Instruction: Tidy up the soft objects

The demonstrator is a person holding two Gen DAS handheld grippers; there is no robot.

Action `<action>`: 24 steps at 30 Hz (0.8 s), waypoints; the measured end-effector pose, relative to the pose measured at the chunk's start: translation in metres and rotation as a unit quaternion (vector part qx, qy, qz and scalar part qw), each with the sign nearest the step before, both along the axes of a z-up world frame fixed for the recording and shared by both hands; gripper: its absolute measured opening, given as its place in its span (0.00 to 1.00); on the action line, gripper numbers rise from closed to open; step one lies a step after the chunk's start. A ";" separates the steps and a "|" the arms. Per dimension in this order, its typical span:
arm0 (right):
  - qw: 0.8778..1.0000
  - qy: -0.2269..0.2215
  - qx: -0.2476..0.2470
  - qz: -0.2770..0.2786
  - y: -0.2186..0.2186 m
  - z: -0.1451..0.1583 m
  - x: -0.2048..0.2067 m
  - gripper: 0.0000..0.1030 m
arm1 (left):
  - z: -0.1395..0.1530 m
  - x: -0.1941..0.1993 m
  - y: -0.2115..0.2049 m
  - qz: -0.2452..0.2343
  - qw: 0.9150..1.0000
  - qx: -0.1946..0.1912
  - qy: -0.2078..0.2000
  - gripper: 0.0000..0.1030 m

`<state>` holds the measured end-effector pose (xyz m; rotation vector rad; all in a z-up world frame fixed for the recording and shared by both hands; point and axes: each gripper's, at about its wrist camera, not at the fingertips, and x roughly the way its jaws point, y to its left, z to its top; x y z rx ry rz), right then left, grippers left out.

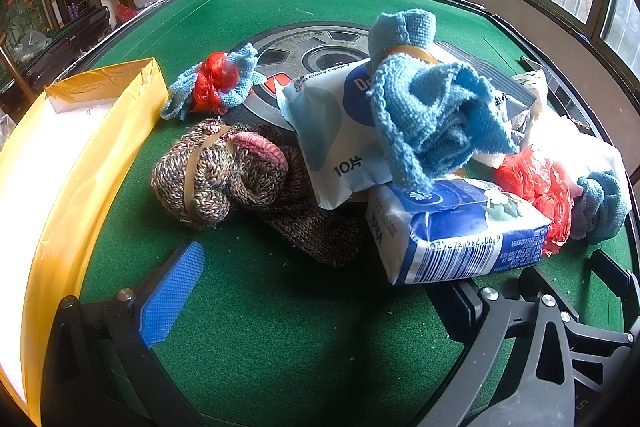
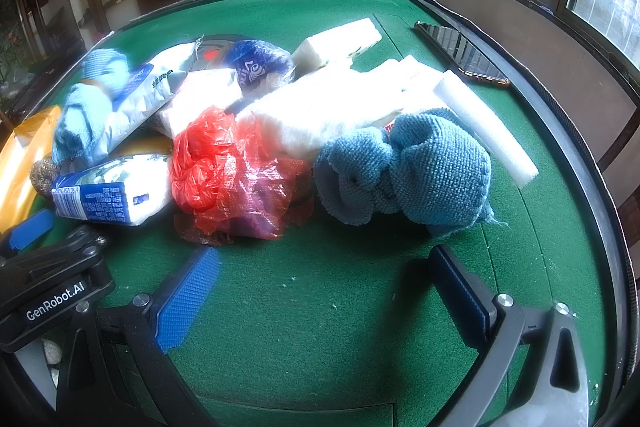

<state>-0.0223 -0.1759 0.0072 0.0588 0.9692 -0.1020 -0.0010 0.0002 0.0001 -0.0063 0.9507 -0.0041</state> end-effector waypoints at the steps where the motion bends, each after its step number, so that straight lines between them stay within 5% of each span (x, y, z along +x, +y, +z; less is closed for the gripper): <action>1: 1.000 0.000 0.000 0.000 0.000 0.000 0.000 0.99 | 0.000 0.000 0.000 0.000 1.000 0.000 0.000 1.00; 15: 1.000 0.000 0.000 0.000 0.000 0.000 0.000 0.99 | 0.000 0.000 0.000 -0.003 1.000 0.002 0.001 1.00; 24: 1.000 0.000 0.000 0.000 0.000 0.000 0.000 0.99 | 0.003 0.004 0.005 -0.020 0.999 -0.001 0.035 1.00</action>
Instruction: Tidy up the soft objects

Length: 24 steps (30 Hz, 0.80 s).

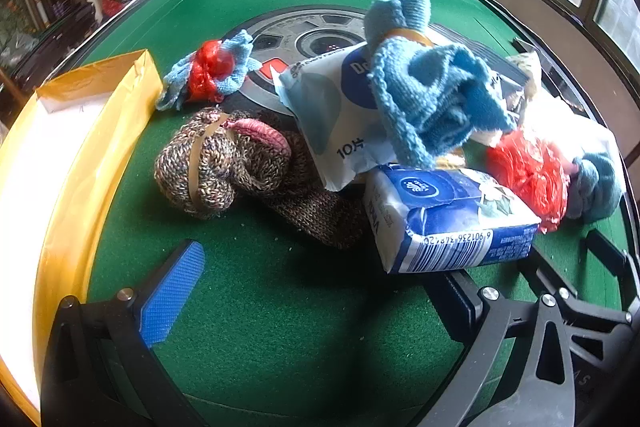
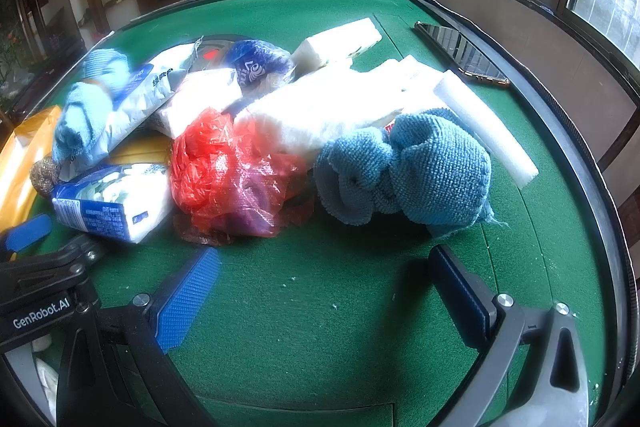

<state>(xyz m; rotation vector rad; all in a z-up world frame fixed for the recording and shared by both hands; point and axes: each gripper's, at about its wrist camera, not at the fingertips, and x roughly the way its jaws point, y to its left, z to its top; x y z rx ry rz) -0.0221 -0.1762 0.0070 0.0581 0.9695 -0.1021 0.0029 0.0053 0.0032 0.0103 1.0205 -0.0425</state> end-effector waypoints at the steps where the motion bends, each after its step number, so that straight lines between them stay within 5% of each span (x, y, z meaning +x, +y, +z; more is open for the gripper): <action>1: 1.000 0.000 0.000 0.000 0.000 0.000 0.000 0.99 | -0.001 0.002 0.001 -0.002 1.000 0.001 0.000 1.00; 14: 1.000 0.002 0.001 0.008 -0.002 -0.001 -0.003 0.99 | -0.002 -0.013 0.004 -0.016 1.000 0.001 -0.015 1.00; 20: 0.999 0.051 0.008 0.012 -0.001 0.002 -0.006 0.99 | -0.002 -0.020 0.003 -0.042 0.999 0.001 0.003 1.00; 24: 0.997 0.068 0.006 0.040 0.000 0.002 -0.009 0.99 | 0.010 -0.040 0.034 -0.043 0.997 -0.068 0.017 1.00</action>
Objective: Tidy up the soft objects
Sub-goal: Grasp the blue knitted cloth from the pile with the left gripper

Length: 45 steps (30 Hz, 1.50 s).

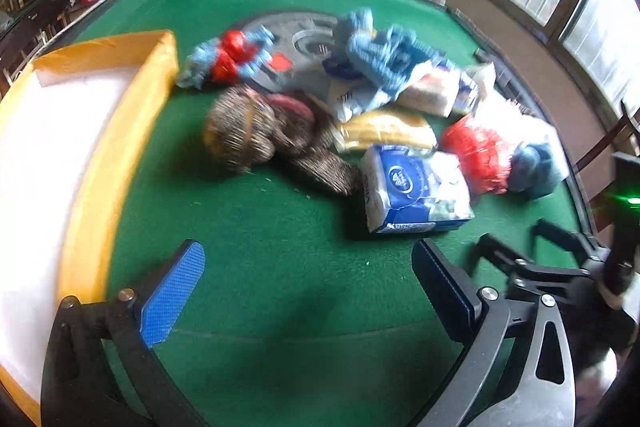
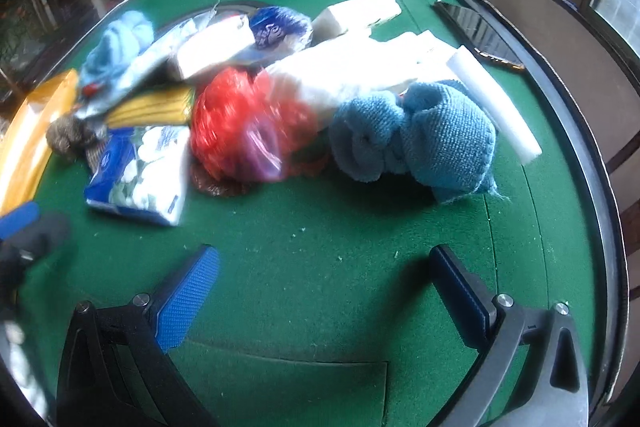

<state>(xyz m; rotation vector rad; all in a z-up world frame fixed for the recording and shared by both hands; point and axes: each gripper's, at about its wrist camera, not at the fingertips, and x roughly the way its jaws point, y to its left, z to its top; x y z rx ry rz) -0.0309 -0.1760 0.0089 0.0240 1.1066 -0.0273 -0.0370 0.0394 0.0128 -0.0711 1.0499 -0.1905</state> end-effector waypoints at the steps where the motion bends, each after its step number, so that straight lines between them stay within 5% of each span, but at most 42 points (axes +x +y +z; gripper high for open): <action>1: 1.000 0.001 -0.003 -0.006 -0.002 0.002 -0.002 0.98 | 0.009 -0.008 0.012 0.002 1.000 -0.020 -0.012 1.00; 4: 0.996 -0.084 0.007 -0.020 -0.006 0.035 -0.029 0.97 | 0.030 -0.023 0.035 -0.003 0.998 -0.046 -0.050 1.00; 8: 0.975 -0.222 -0.010 -0.024 -0.006 0.079 -0.055 0.98 | 0.055 -0.032 0.058 -0.018 0.994 -0.047 -0.099 1.00; 11: 0.975 -0.215 -0.025 -0.048 -0.009 0.082 -0.032 0.98 | 0.067 -0.020 0.056 -0.030 0.991 -0.027 -0.129 1.00; 16: 0.967 -0.242 0.015 -0.074 -0.019 0.062 -0.013 0.98 | 0.079 0.019 0.034 -0.042 0.992 -0.024 -0.114 1.00; 28: 0.975 -0.209 0.042 -0.064 -0.027 0.053 -0.006 0.97 | 0.062 0.118 -0.004 -0.008 0.991 -0.125 -0.042 1.00; 32: 0.974 -0.211 0.048 -0.064 -0.028 0.054 -0.007 0.98 | 0.049 0.124 -0.018 -0.011 0.995 -0.088 -0.035 0.89; 37: 0.975 -0.206 0.044 -0.067 -0.028 0.052 -0.005 0.98 | 0.031 0.126 -0.015 -0.017 0.995 -0.101 0.000 0.61; 45: 0.977 -0.200 0.038 -0.065 -0.026 0.049 -0.003 0.98 | 0.034 0.121 -0.014 -0.021 0.997 -0.077 -0.014 0.60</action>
